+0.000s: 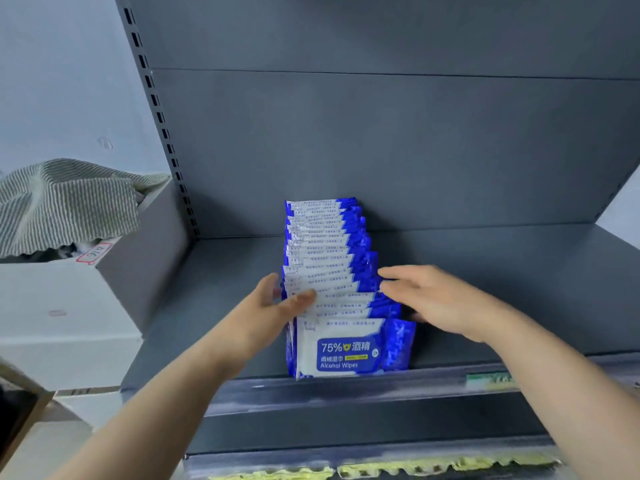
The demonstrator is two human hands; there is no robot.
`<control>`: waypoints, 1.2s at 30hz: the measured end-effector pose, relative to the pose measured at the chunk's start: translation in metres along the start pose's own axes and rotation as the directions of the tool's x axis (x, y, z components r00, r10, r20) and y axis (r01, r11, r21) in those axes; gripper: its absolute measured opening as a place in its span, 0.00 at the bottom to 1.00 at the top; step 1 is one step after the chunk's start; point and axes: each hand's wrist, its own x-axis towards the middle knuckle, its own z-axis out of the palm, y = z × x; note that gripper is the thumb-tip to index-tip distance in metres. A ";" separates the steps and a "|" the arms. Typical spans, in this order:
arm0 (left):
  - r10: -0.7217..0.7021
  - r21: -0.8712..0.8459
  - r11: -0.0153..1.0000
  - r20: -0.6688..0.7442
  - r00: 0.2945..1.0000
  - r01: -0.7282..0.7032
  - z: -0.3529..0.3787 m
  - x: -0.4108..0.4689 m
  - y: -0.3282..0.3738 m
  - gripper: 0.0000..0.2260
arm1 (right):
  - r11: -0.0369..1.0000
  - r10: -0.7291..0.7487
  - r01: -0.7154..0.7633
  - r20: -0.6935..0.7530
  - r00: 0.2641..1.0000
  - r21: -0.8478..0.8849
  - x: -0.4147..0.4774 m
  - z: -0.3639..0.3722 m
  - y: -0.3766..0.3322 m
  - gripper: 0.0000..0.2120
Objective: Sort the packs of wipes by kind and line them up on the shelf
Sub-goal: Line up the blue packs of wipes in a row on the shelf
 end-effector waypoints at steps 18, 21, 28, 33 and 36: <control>0.173 0.051 0.984 -0.091 0.981 -0.169 0.030 -0.030 -0.016 0.20 | 0.968 -0.132 0.075 -0.234 0.963 -0.238 -0.018 0.054 -0.004 0.22; 0.158 0.095 0.984 -0.099 0.982 -0.149 0.026 -0.031 -0.018 0.24 | 0.951 -0.162 0.069 -0.296 0.941 -0.301 -0.011 0.055 0.002 0.23; 0.091 0.025 0.996 -0.023 0.996 -0.091 0.012 -0.015 -0.012 0.33 | 0.896 -0.289 0.207 -0.162 0.944 -0.393 0.010 0.046 0.014 0.25; 0.105 0.089 0.990 0.010 0.994 -0.106 0.006 -0.015 -0.018 0.34 | 0.877 -0.286 0.186 -0.170 0.943 -0.442 0.010 0.045 0.012 0.24; 0.294 0.356 0.898 -0.052 0.954 -0.257 0.002 -0.013 -0.006 0.33 | 0.856 -0.352 0.198 -0.256 0.900 -0.478 -0.001 0.033 0.006 0.25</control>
